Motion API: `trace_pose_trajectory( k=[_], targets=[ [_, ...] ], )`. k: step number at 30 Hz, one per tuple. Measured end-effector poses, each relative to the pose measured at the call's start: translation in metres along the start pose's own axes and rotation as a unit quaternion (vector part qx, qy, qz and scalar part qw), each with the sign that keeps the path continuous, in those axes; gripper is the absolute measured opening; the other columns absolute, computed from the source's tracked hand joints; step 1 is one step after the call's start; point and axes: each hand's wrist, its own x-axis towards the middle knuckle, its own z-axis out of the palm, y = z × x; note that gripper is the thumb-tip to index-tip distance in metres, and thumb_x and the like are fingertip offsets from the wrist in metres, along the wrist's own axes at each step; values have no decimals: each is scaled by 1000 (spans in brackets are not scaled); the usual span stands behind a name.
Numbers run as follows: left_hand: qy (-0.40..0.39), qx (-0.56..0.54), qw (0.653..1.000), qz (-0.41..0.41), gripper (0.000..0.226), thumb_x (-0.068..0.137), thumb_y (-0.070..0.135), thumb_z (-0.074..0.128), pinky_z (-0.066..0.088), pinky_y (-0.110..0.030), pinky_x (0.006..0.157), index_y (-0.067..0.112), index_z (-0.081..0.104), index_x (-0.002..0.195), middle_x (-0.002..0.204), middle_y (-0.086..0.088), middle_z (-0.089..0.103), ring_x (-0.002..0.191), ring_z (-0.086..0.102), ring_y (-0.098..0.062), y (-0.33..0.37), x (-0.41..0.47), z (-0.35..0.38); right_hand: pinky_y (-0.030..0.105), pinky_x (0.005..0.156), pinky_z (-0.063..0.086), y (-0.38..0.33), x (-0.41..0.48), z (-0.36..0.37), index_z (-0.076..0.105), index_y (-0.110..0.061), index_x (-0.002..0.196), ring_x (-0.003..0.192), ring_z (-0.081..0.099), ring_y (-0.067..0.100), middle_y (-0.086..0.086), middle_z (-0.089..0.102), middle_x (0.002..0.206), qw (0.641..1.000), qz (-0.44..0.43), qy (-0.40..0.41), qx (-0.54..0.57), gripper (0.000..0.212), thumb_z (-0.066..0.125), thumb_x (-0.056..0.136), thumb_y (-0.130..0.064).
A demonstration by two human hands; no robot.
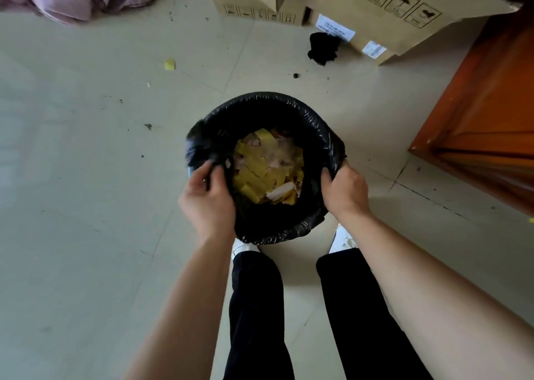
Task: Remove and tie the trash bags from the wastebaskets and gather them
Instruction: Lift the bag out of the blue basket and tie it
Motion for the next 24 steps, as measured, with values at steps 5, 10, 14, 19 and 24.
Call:
trace_pose_trajectory(
  k=[5, 10, 14, 19, 24],
  targets=[
    [-249, 207, 888, 327, 14, 84, 21, 67, 47, -28, 74, 9, 65, 91, 89, 4, 59, 85, 60, -14, 4, -57, 27, 35, 70, 33, -5, -12, 2, 52, -1, 121, 98, 59, 43, 25, 61, 108, 998, -60, 6, -26, 40, 49, 99, -35],
    [-113, 166, 959, 201, 29, 82, 46, 47, 34, -30, 65, 19, 45, 71, 76, 1, 50, 69, 43, -13, 15, -41, 17, 32, 77, 38, -1, -14, -29, 50, -5, 125, 107, 55, 35, 18, 58, 116, 998, -54, -20, 7, 56, 71, 87, -39],
    [9, 234, 964, 130, 49, 80, 54, 71, 48, -32, 65, 6, 63, 81, 71, -1, 64, 74, 65, -24, 26, -16, -11, 32, 74, 42, -7, -13, -71, 64, -5, 112, 103, 61, 39, 21, 66, 112, 989, -11, -111, -101, 30, 62, 92, -27],
    [113, 107, 971, 183, 24, 93, 26, 55, 41, -16, 71, 11, 65, 108, 87, 10, 64, 76, 57, -9, 41, -14, -50, 37, 78, 44, -38, -30, -129, 67, -5, 106, 101, 60, 39, 22, 67, 108, 990, -74, 121, -27, 31, 47, 99, -28],
    [161, 4, 973, 165, 12, 86, 19, 45, 42, -21, 71, 21, 56, 90, 84, -1, 61, 71, 51, -8, 48, -23, -77, 37, 72, 50, -61, -35, -155, 62, -21, 74, 73, 59, 19, 0, 65, 75, 923, -54, 185, 333, 15, 50, 81, -27]
  ],
)
